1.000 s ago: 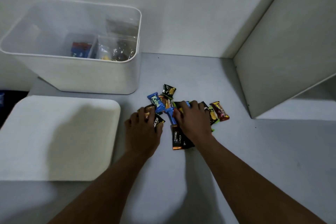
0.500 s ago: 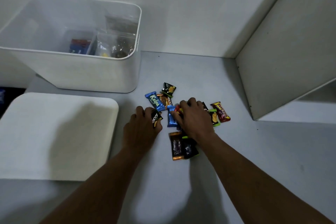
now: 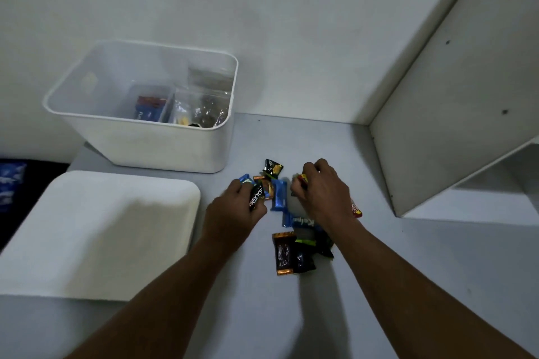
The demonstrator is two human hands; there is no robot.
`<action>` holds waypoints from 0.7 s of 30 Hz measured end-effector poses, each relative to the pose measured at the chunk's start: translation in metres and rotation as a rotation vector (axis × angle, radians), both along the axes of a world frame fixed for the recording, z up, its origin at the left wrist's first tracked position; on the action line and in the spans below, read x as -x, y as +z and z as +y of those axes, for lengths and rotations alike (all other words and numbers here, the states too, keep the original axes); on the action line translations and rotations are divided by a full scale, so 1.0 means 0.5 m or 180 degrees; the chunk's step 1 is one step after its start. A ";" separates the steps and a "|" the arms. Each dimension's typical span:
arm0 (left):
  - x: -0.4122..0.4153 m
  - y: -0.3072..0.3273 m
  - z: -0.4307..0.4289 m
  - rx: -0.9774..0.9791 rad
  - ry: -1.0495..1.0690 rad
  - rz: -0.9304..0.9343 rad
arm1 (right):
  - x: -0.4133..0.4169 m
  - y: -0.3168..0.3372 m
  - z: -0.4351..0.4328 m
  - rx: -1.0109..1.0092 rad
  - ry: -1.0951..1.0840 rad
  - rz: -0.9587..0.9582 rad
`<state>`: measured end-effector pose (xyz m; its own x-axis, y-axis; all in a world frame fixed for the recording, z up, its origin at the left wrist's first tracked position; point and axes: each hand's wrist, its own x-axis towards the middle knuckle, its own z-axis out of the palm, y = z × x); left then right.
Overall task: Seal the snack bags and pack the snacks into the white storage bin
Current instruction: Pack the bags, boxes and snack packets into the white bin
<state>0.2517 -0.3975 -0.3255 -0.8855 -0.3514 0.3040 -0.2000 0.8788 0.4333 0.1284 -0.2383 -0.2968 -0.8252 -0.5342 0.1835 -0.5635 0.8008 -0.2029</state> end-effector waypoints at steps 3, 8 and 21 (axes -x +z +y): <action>0.000 0.094 -0.014 -0.0044 0.0141 0.0037 | 0.000 0.067 -0.023 0.0224 -0.0014 0.0064; 0.003 0.273 -0.088 -0.0128 0.0282 0.0412 | 0.009 0.212 -0.121 0.0615 -0.0037 0.0002; 0.080 0.388 -0.401 -0.0782 0.0826 0.0670 | 0.014 0.303 -0.451 0.0714 0.0502 -0.0388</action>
